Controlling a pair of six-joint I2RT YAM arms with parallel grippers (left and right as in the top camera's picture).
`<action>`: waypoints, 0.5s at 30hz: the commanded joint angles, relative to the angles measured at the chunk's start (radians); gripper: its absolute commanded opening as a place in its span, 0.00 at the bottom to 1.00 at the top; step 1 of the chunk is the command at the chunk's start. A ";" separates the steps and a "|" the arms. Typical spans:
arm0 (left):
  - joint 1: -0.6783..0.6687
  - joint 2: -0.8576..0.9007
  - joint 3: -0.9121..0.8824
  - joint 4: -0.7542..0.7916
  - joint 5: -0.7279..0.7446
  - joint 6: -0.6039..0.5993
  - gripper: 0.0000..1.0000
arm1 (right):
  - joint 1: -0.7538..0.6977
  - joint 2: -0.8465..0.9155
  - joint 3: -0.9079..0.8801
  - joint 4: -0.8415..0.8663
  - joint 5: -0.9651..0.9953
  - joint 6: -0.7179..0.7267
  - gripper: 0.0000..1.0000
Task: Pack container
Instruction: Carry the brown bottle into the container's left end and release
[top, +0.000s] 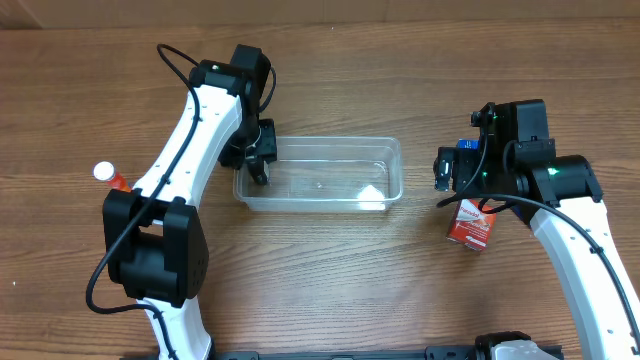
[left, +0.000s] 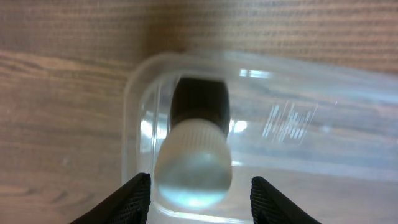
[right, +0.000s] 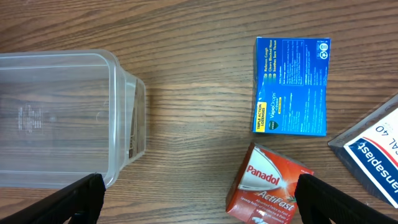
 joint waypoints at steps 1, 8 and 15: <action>0.004 -0.082 0.094 -0.039 -0.001 0.000 0.55 | -0.002 -0.009 0.032 0.005 0.001 -0.002 1.00; 0.185 -0.365 0.120 -0.074 -0.033 -0.015 0.74 | -0.002 -0.009 0.032 0.005 0.001 -0.002 1.00; 0.580 -0.455 0.111 -0.128 -0.084 0.017 0.93 | -0.002 -0.006 0.032 0.008 0.000 -0.002 1.00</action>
